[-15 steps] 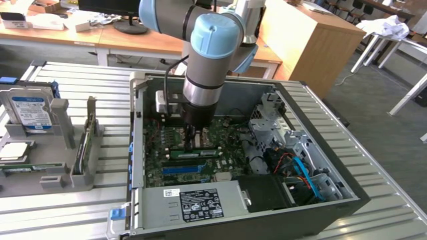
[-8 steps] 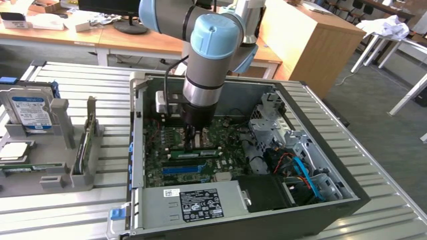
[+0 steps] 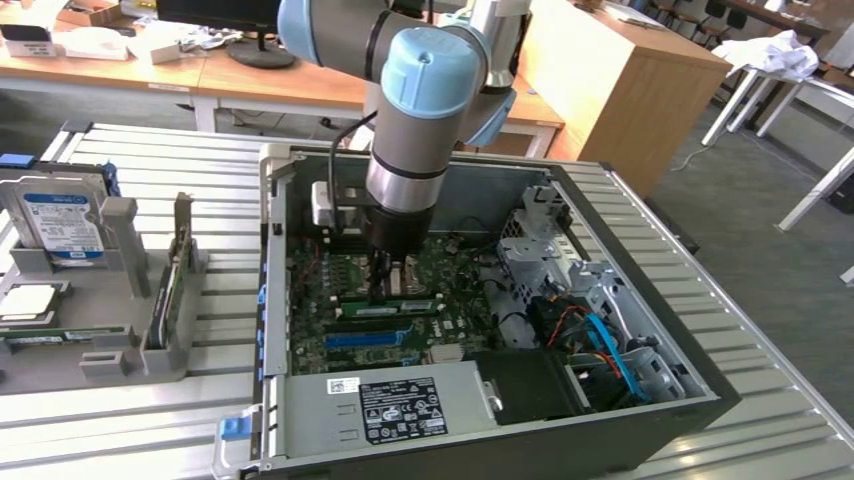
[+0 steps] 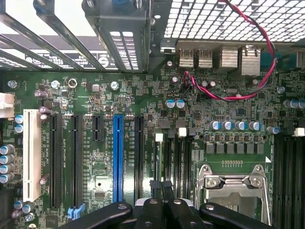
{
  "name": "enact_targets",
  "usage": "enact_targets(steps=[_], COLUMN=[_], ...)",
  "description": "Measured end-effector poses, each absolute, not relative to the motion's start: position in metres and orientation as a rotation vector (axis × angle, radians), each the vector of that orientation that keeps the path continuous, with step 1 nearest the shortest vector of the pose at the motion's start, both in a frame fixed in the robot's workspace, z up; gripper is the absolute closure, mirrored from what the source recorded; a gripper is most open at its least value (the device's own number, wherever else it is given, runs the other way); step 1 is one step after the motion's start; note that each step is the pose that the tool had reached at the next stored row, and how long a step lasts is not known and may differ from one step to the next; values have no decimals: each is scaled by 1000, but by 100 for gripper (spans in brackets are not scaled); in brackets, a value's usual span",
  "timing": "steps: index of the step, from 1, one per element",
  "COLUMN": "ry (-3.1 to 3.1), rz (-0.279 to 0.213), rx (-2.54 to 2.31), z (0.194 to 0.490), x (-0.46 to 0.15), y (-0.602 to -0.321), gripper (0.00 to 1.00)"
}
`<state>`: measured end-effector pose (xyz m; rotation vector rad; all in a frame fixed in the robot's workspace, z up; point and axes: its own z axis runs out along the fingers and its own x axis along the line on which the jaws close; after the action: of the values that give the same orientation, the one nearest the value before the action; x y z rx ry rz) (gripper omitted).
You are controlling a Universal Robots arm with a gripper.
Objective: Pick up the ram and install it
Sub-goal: 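Press down the ram until it locks into place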
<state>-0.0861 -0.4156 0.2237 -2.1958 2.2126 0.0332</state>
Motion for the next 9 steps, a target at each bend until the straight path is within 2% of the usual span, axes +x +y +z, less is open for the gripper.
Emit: enact_targets(steps=[9], ry=[2215], rz=[33], rx=[-2197], z=[246], x=[-86], y=[-416], gripper=[89])
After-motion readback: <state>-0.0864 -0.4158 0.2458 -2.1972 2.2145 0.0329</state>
